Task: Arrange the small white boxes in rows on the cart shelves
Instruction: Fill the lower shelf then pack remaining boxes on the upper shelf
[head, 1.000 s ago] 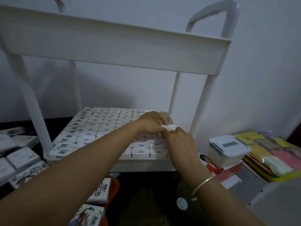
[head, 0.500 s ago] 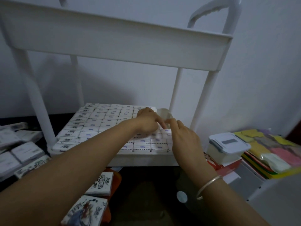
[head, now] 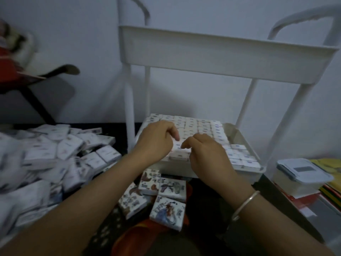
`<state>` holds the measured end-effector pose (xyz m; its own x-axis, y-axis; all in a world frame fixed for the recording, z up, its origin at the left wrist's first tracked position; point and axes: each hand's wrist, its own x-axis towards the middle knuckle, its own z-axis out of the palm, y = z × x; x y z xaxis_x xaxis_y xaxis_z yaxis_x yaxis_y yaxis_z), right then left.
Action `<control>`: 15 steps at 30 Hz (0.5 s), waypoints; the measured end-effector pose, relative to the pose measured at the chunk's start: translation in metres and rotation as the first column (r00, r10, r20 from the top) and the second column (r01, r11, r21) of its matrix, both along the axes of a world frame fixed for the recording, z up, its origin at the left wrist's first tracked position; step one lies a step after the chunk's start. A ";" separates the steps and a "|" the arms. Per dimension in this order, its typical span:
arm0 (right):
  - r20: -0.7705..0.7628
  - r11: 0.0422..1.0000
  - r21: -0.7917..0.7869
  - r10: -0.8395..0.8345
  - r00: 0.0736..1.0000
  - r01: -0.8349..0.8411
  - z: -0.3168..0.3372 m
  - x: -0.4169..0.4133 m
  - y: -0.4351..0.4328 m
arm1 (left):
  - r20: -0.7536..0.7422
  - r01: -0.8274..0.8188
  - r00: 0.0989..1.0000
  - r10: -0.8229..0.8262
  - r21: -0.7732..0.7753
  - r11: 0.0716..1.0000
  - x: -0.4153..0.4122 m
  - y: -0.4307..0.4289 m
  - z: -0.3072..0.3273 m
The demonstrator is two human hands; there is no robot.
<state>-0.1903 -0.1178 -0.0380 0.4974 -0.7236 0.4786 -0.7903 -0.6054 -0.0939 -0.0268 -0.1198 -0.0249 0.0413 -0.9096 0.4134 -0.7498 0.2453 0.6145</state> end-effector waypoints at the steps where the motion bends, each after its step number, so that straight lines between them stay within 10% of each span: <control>1: 0.002 0.999 0.008 0.047 0.999 -0.047 0.000 0.016 0.004 | 0.050 -0.045 0.998 0.043 0.030 0.999 0.015 0.009 0.003; 7: 0.015 0.954 0.115 0.277 0.961 -0.277 -0.017 0.113 0.014 | 0.398 -0.275 0.899 0.184 0.184 0.944 0.112 0.048 0.014; 15: -0.199 0.961 0.239 0.191 0.961 -0.142 -0.037 0.197 -0.012 | 0.503 -0.294 0.857 0.112 0.298 0.908 0.180 0.073 0.007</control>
